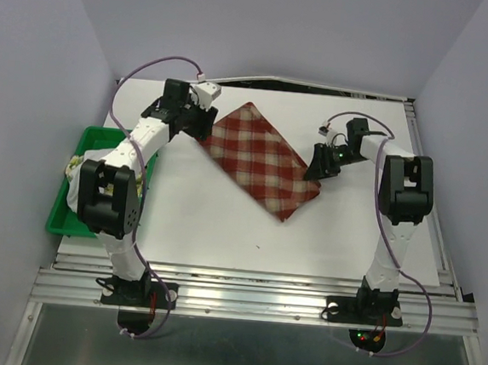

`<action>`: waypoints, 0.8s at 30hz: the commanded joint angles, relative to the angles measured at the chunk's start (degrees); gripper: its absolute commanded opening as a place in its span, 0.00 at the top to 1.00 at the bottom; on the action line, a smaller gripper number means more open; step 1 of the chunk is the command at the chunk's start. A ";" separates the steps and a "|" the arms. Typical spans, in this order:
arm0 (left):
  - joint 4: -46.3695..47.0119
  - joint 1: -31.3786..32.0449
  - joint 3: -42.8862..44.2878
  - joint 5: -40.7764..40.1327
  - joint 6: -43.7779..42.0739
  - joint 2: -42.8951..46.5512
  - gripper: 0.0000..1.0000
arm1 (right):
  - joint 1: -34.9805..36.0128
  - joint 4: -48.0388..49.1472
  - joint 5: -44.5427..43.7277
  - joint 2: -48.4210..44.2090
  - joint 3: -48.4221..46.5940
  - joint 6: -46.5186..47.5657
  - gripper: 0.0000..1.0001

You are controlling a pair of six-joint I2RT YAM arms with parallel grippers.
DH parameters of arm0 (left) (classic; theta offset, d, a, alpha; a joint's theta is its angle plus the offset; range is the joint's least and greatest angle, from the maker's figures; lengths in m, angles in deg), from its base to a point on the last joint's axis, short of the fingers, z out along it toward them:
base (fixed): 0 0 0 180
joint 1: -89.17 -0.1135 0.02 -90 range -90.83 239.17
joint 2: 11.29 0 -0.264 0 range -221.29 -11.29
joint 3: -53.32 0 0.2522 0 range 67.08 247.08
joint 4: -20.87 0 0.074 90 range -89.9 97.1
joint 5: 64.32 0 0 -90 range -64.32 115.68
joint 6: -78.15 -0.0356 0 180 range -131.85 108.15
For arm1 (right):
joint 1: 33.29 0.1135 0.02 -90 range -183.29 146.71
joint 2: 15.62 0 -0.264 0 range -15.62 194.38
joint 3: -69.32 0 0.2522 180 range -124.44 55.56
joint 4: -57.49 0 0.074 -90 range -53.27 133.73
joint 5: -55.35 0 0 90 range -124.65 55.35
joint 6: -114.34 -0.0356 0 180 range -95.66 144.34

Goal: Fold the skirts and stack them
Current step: Fold the skirt

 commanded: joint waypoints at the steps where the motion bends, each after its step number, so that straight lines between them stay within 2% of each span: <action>1: -4.80 -0.49 -3.41 8.26 4.06 -3.76 0.41 | -0.24 0.82 5.65 0.20 3.08 -2.65 0.47; 2: -5.24 -0.49 -3.67 9.05 4.76 -4.20 0.45 | -0.24 0.91 6.01 0.02 4.14 -2.83 0.51; 3: -5.60 -0.41 -4.11 12.02 4.94 -5.33 0.48 | -0.24 0.83 6.45 -0.85 5.29 -3.09 0.61; 4: -5.51 -0.32 -4.38 13.27 5.20 -5.87 0.55 | -0.24 1.00 6.88 -1.55 7.99 -3.36 0.66; 7: -3.77 0.47 -4.91 14.86 6.17 -8.24 0.62 | -0.24 1.96 9.96 -5.14 14.32 -5.37 0.74; 9: -2.53 1.00 -3.86 14.25 6.17 -9.56 0.65 | -0.24 3.80 12.23 -7.87 18.63 -8.87 0.76; 11: -2.00 1.00 -2.45 13.64 6.35 -11.66 0.65 | 0.37 5.74 13.56 -11.99 23.03 -10.73 0.75; 13: -2.17 0.91 0.10 13.28 4.07 -12.11 0.62 | 1.68 6.01 16.11 -14.29 28.31 -11.62 0.61; 14: -1.56 0.91 0.45 12.93 3.62 -11.50 0.60 | 1.70 5.49 16.90 -16.48 29.72 -11.80 0.59; 15: -0.95 0.91 1.41 12.49 3.10 -10.71 0.57 | 2.48 5.40 19.08 -17.63 31.04 -12.58 0.54; 16: 0.28 1.09 1.94 11.71 2.92 -8.88 0.50 | 2.49 5.83 19.98 -18.95 33.14 -13.46 0.44; 19: 0.64 2.58 5.28 8.98 2.39 -6.23 0.44 | 2.49 5.75 20.17 -22.30 32.99 -13.82 0.43; 21: 0.73 4.42 5.03 8.62 2.91 -4.22 0.39 | -0.14 6.27 17.37 -23.00 31.06 -14.60 0.43; 24: 1.34 5.83 2.23 8.36 7.72 -3.50 0.34 | -0.68 7.15 12.27 -20.82 29.12 -14.78 0.50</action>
